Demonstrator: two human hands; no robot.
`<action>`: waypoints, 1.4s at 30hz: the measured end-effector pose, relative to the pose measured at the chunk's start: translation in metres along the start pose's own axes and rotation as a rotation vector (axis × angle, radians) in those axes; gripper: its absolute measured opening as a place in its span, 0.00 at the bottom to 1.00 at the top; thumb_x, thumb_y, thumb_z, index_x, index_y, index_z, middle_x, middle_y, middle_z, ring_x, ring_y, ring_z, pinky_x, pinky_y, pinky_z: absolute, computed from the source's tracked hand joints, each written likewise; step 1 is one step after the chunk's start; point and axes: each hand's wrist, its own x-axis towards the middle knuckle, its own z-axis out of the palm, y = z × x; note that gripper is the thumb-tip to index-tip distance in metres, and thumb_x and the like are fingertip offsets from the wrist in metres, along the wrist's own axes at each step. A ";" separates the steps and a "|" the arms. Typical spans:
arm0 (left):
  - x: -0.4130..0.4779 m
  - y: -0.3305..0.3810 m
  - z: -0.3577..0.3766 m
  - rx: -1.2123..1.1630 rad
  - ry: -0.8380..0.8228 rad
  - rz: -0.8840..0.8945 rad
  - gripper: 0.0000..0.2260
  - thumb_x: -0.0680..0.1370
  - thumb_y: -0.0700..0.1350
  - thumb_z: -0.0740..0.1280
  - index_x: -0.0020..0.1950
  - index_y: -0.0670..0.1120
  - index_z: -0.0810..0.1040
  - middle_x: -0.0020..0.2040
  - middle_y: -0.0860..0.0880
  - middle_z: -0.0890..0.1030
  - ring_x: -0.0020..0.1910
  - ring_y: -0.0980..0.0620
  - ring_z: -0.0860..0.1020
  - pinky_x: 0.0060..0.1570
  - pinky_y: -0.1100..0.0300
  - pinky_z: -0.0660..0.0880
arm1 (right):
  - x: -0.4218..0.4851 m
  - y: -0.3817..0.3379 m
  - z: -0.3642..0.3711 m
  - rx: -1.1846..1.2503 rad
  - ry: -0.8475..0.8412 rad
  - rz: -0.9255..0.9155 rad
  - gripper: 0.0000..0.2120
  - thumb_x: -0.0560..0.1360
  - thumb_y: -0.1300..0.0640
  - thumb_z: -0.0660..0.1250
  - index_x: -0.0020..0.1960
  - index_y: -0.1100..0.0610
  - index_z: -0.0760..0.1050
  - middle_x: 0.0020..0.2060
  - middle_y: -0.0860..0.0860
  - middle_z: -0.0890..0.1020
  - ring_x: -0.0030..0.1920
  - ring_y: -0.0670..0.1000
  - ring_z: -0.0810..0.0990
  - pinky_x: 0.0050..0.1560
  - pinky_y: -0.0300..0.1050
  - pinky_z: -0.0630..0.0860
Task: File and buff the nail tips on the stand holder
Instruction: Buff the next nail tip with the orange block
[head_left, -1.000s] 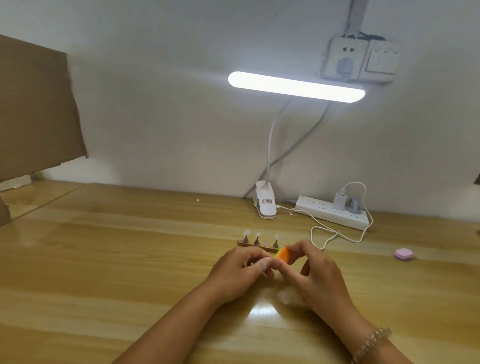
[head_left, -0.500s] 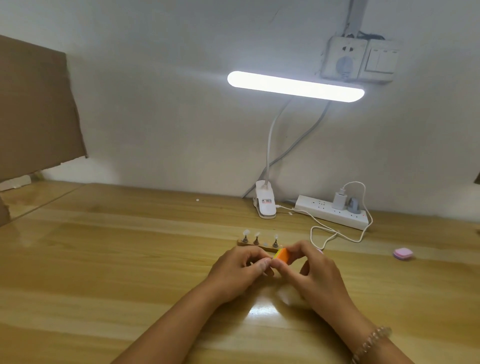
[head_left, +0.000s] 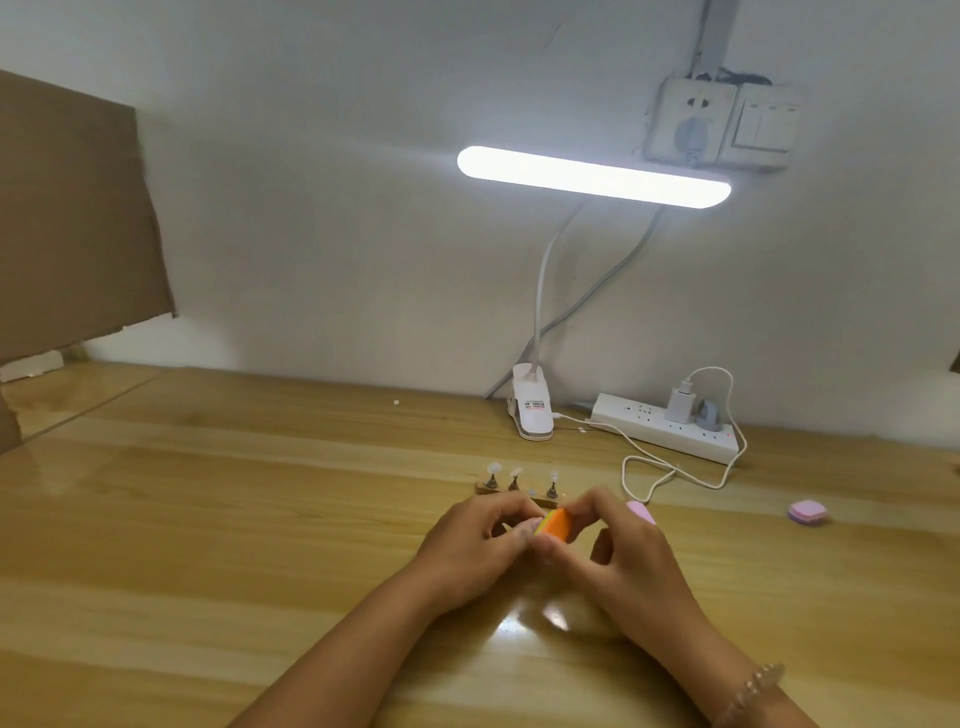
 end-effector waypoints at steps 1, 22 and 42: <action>0.000 0.000 0.000 -0.016 0.000 0.002 0.06 0.81 0.46 0.66 0.49 0.53 0.82 0.42 0.58 0.83 0.37 0.57 0.78 0.46 0.50 0.77 | 0.002 0.003 -0.001 0.007 0.037 0.037 0.20 0.66 0.30 0.67 0.44 0.45 0.73 0.40 0.38 0.80 0.34 0.46 0.74 0.40 0.42 0.73; -0.002 0.000 -0.001 -0.036 -0.030 0.000 0.05 0.79 0.50 0.65 0.51 0.55 0.80 0.48 0.53 0.86 0.50 0.47 0.83 0.54 0.42 0.78 | -0.007 -0.005 0.002 -0.107 -0.018 -0.061 0.18 0.67 0.33 0.68 0.46 0.45 0.74 0.40 0.38 0.80 0.36 0.41 0.75 0.38 0.34 0.69; -0.003 0.004 0.000 -0.048 -0.002 0.007 0.07 0.82 0.43 0.65 0.53 0.49 0.83 0.43 0.54 0.86 0.43 0.61 0.80 0.41 0.63 0.71 | 0.003 0.003 -0.003 -0.045 0.072 0.044 0.18 0.67 0.31 0.66 0.45 0.45 0.75 0.39 0.38 0.81 0.34 0.45 0.75 0.38 0.42 0.71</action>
